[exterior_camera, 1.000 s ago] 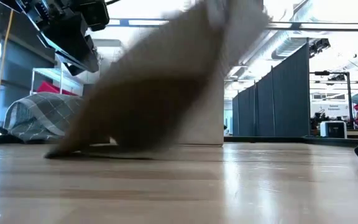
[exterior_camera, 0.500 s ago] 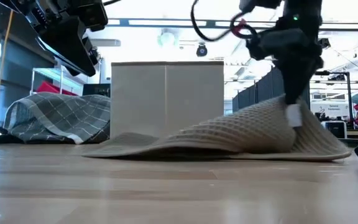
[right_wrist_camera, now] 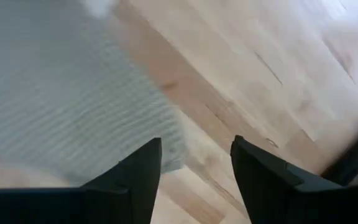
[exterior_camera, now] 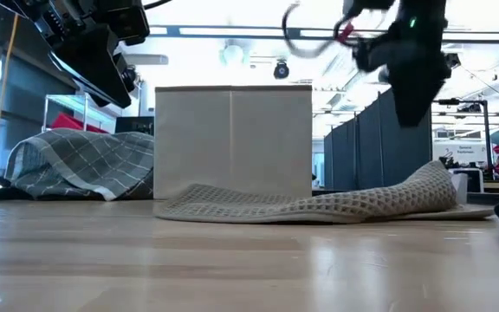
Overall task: Fold towel
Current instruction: Fold the brown towel
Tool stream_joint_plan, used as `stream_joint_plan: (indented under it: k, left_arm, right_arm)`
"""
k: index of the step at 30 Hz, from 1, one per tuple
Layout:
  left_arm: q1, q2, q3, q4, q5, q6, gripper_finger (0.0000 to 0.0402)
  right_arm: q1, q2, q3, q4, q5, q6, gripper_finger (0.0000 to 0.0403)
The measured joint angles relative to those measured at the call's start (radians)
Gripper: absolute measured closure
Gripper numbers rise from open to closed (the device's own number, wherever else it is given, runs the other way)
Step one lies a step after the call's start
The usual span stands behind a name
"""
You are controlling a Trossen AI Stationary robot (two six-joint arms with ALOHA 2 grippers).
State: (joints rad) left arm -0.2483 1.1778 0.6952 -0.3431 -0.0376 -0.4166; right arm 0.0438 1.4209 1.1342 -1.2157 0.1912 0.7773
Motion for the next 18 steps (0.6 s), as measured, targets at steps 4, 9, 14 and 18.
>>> stream_joint_plan:
  k: [4, 9, 14, 18]
  left_arm:
    - [0.0, 0.0, 0.0, -0.004, -0.002, 0.0, 0.0401]
    - [0.0, 0.0, 0.0, -0.005, -0.033, 0.0, 0.0401]
    - [-0.001, 0.0, 0.0, -0.006, -0.048, -0.024, 0.0401]
    - [-0.01, 0.0, 0.0, -0.007, -0.053, -0.016, 0.0401]
  right_arm:
    - [0.058, -0.073, 0.002, 0.049, -0.147, -0.231, 0.0221]
    - [0.208, -0.064, -0.04, 0.124, -0.114, -0.567, 0.0227]
    - [0.284, 0.002, -0.178, 0.347, -0.106, -0.684, 0.0236]
    - [0.293, 0.078, -0.233, 0.51, -0.071, -0.673, 0.0238]
